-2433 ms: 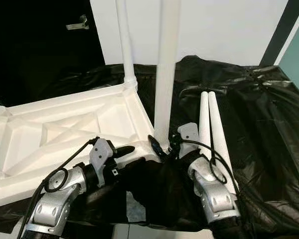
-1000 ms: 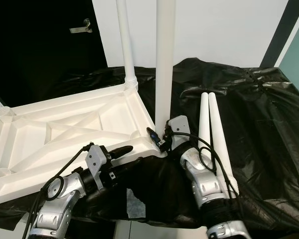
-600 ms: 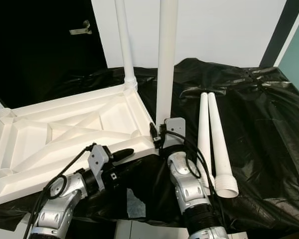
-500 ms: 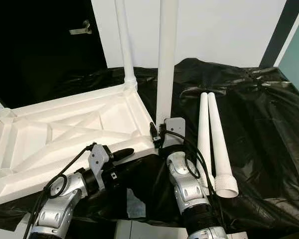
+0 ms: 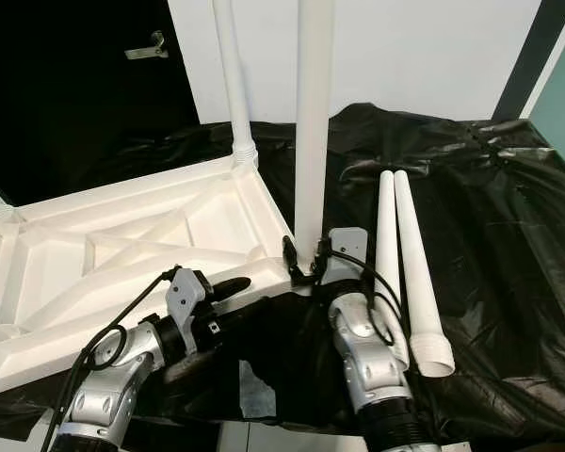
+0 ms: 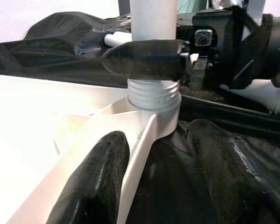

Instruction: Building children table

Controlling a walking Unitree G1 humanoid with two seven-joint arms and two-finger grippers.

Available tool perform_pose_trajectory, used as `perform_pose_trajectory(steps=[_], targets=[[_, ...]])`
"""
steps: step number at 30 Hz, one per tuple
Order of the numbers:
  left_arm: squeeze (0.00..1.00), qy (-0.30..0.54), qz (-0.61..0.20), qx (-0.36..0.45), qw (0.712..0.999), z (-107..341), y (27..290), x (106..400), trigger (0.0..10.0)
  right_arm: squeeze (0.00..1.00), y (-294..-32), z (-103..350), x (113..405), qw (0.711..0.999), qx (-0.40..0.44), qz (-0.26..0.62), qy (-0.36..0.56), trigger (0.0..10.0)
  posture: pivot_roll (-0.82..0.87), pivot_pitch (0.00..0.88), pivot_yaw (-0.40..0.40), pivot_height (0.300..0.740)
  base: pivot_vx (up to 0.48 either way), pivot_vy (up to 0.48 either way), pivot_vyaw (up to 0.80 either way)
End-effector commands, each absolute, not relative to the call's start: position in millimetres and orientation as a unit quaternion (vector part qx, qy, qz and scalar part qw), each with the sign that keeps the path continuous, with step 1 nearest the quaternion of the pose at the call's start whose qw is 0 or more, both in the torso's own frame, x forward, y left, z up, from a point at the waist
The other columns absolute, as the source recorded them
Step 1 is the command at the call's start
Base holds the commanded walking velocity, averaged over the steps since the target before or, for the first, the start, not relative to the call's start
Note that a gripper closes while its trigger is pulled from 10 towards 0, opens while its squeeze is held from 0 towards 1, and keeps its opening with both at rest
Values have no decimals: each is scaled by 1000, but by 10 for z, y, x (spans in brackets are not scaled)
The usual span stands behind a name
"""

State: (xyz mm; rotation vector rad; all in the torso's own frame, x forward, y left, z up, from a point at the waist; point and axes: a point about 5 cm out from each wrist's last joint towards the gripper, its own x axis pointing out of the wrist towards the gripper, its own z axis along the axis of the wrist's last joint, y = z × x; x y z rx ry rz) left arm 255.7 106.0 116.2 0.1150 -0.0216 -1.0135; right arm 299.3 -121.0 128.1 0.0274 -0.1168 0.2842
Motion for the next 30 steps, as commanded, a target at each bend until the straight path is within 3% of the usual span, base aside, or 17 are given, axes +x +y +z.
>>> perform_pose_trajectory(steps=[1,10,16,18,19,20,30], targets=[[0,-8,-444,57,894,1160,1113,2591,10000,0,-1352,1323,2974,979,12,192,-69,10000,-27,0,39,740,0,0,0],[0,-12,-450,59,891,1177,1072,2614,10000,0,-1418,1373,3157,940,-48,336,-42,10000,-27,0,28,740,0,0,0],[0,-12,-448,57,892,1175,1069,2600,10000,0,-1401,1401,3232,924,-71,374,-32,10000,-20,0,23,740,0,0,0],[0,-12,-448,57,892,1172,1068,2590,10000,0,-1397,1408,3242,919,-78,384,-31,9451,-18,0,22,740,0,0,0],[0,-12,-448,57,892,1169,1062,2579,10000,0,-1401,1408,3247,915,-83,394,-28,1412,-13,0,18,740,0,0,0],[0,-11,-447,56,893,1167,1059,2571,10000,0,-1411,1400,3243,913,-85,399,-25,0,-7,0,15,740,0,0,0],[0,-7,-446,55,893,1157,1069,2546,10000,0,-1564,1307,3197,934,-68,350,-13,0,-16,0,19,740,0,0,0]])
